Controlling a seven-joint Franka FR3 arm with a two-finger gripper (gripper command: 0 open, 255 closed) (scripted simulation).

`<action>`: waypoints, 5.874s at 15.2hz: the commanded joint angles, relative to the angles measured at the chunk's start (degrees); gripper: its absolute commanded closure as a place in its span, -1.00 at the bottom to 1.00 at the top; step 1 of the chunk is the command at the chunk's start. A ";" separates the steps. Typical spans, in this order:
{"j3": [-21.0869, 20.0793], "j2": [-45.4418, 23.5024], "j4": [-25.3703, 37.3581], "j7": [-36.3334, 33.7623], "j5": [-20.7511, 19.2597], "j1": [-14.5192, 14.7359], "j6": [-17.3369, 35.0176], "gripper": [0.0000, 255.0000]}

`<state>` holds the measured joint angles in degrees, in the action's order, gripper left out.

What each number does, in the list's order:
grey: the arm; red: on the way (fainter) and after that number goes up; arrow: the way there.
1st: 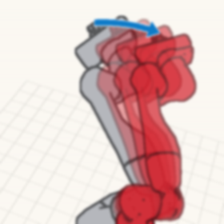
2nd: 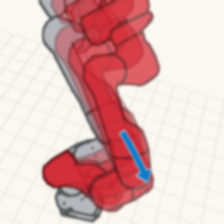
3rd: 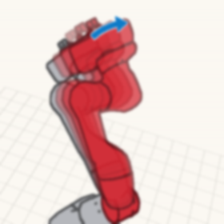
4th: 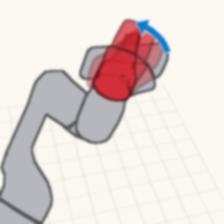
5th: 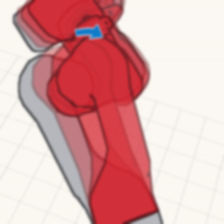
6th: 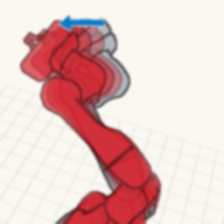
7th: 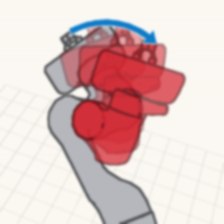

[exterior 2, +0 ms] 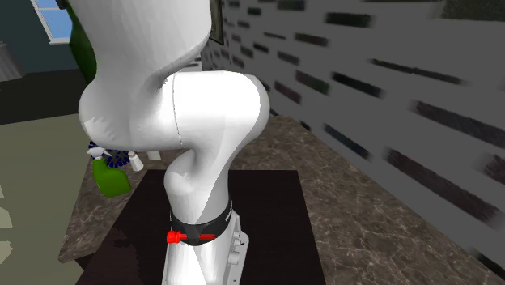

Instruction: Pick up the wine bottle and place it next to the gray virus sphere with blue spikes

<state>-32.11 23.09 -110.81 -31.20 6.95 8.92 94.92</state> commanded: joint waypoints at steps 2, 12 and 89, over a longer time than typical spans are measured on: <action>-4.72 -5.58 5.53 -5.38 -1.92 -0.26 -0.25 1.00; -19.02 -33.70 29.96 -27.27 -21.51 7.13 -6.04 1.00; -9.38 -65.49 17.23 -48.67 -46.91 22.14 27.62 1.00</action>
<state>-41.78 -41.93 -93.51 -79.50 -39.55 30.76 122.02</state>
